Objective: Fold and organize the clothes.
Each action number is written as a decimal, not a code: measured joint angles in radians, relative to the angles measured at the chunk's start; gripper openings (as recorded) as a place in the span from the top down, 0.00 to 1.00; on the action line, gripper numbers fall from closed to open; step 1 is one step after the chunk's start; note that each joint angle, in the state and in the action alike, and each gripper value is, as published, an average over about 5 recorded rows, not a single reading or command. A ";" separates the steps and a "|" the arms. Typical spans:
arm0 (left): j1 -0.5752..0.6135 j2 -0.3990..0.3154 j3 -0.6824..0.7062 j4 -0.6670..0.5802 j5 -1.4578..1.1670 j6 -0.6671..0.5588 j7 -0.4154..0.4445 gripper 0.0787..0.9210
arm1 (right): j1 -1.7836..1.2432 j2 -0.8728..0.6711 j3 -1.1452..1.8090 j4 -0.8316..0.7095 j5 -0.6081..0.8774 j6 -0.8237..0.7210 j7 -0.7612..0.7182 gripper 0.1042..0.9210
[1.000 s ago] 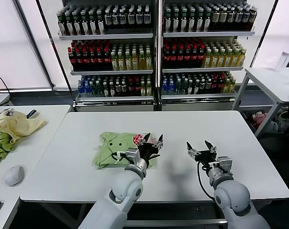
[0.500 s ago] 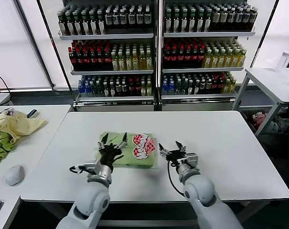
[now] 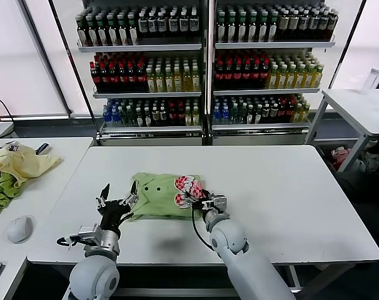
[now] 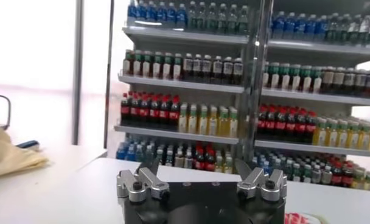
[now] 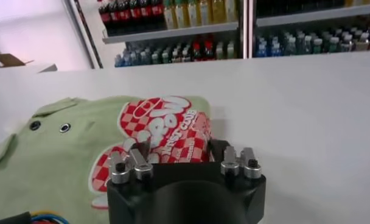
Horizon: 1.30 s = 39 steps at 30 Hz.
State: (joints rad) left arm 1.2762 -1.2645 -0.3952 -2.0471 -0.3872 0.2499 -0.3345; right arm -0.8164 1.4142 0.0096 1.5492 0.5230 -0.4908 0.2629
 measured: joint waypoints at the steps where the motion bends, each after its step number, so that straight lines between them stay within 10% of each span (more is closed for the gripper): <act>1: 0.007 0.001 -0.004 -0.004 0.001 -0.001 0.000 0.12 | 0.003 0.002 -0.002 -0.007 0.004 0.000 0.002 0.39; 19: 0.068 -0.004 -0.017 -0.043 0.018 -0.008 -0.001 0.12 | 0.027 -0.059 0.024 -0.023 0.039 -0.001 -0.016 0.96; 34: 0.094 -0.013 -0.013 -0.056 0.044 -0.004 0.008 0.12 | 0.041 -0.217 0.126 -0.005 -0.090 0.007 -0.154 0.97; 39: 0.107 -0.019 -0.009 -0.052 0.063 -0.006 0.017 0.12 | 0.016 -0.256 0.161 0.020 -0.155 0.041 -0.180 0.82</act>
State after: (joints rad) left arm 1.3828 -1.2833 -0.4040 -2.0993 -0.3241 0.2439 -0.3175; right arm -0.8009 1.1582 0.1702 1.5694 0.3684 -0.4498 0.0833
